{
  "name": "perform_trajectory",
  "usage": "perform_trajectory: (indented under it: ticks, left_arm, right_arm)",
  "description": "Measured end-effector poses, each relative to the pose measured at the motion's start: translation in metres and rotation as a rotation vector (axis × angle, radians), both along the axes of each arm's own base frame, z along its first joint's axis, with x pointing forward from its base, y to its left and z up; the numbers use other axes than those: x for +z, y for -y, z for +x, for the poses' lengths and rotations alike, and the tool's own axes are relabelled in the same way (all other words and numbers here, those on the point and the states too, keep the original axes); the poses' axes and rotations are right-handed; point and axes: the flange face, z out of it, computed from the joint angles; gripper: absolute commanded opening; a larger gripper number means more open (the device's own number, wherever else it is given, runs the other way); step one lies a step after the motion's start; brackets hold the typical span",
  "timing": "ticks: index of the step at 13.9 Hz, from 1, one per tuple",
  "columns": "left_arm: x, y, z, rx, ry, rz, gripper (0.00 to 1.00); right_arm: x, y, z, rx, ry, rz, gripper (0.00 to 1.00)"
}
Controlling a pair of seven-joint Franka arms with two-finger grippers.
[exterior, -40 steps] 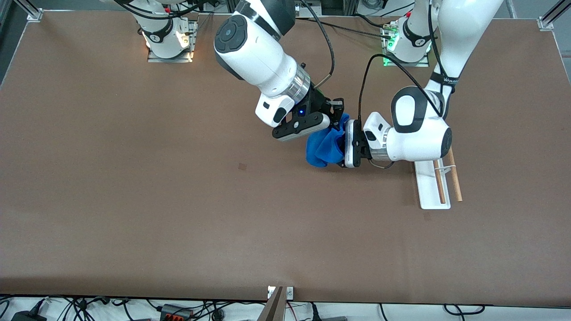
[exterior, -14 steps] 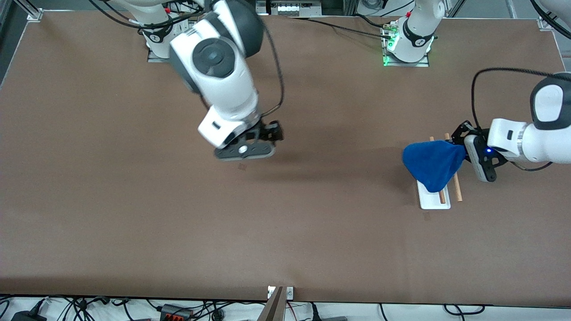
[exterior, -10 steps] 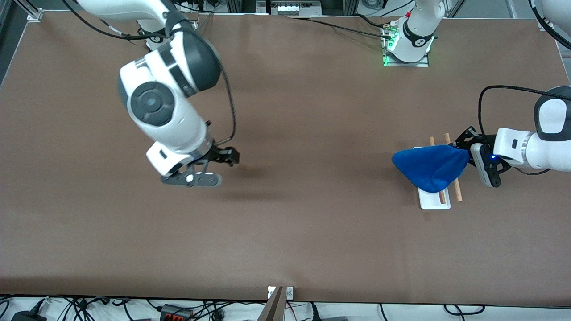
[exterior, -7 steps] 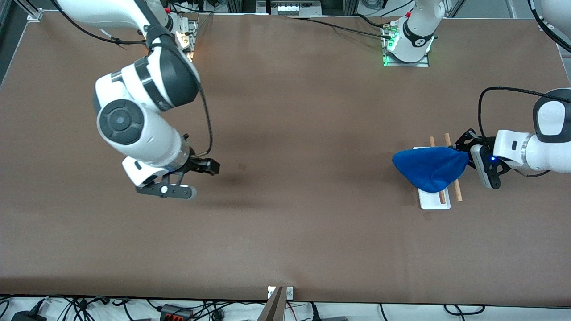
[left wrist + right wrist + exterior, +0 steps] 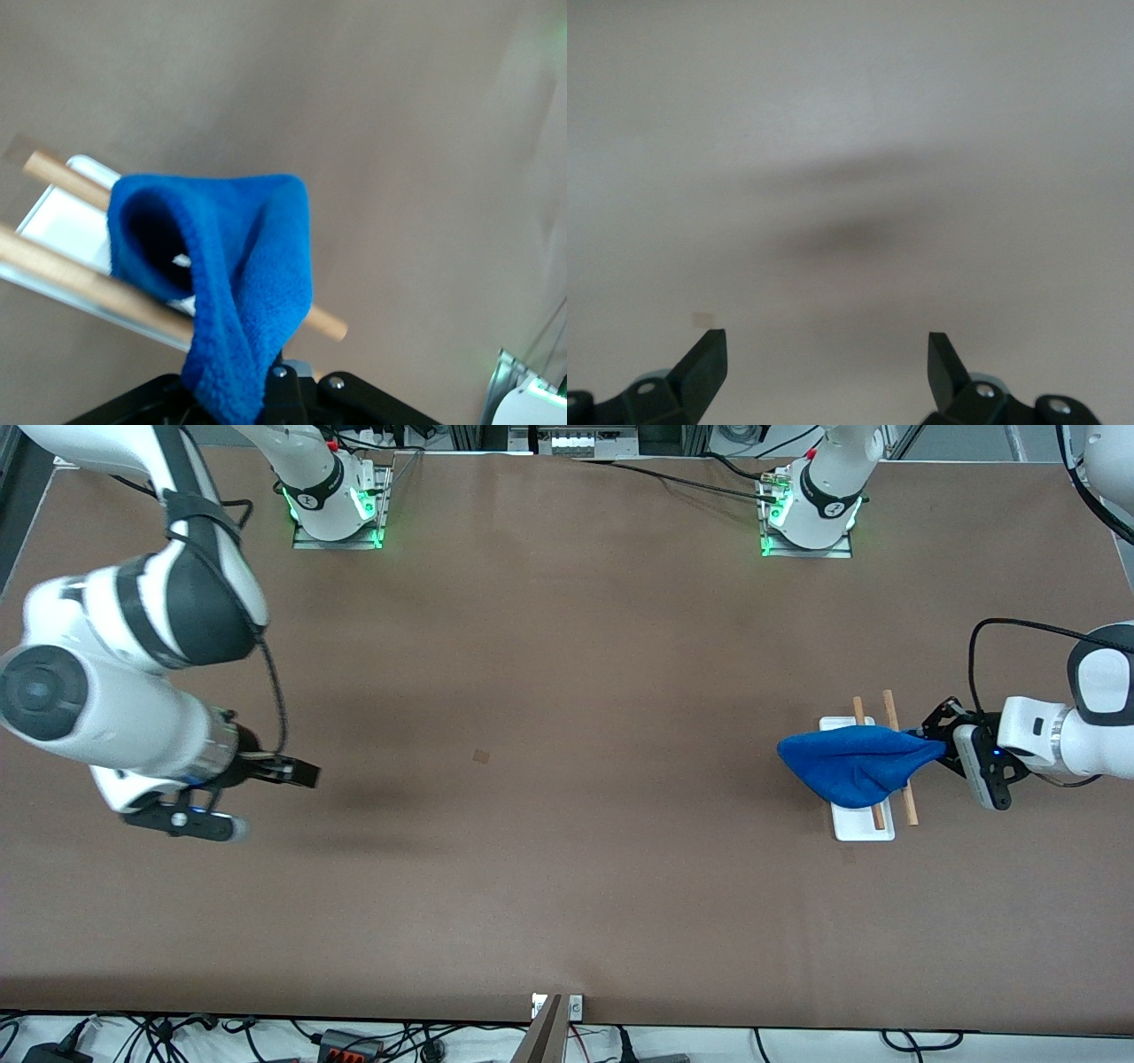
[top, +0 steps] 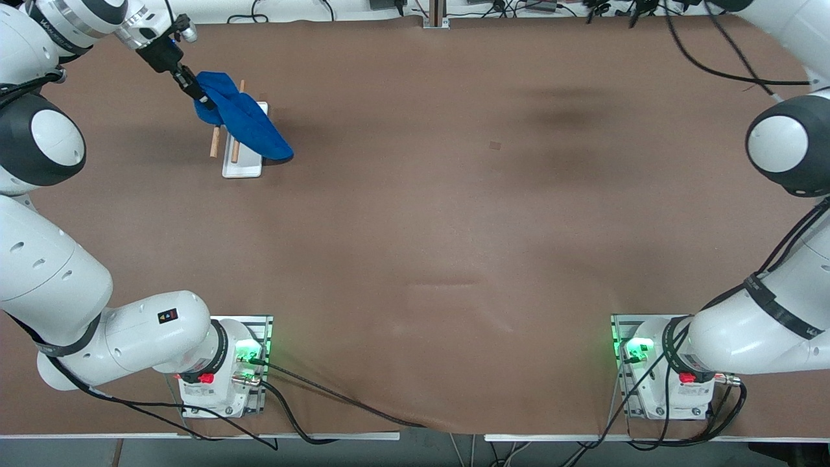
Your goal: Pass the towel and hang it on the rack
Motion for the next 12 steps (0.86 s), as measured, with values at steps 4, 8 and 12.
perform_trajectory:
  ticks: [4,8,12]
  left_arm:
    - [-0.006,-0.036,-0.003,-0.024,0.043,0.024,0.00]
    - [-0.024,-0.070,-0.010,0.008,0.035,0.034,0.16]
    - [-0.051,-0.082,-0.011,0.027,0.018,0.021,1.00]
  right_arm:
    - [0.038,0.083,-0.011,0.067,0.032,-0.021,1.00]
    - [0.072,0.150,-0.030,0.116,0.027,-0.028,1.00]
    - [0.081,0.165,-0.048,0.101,-0.015,-0.020,1.00]
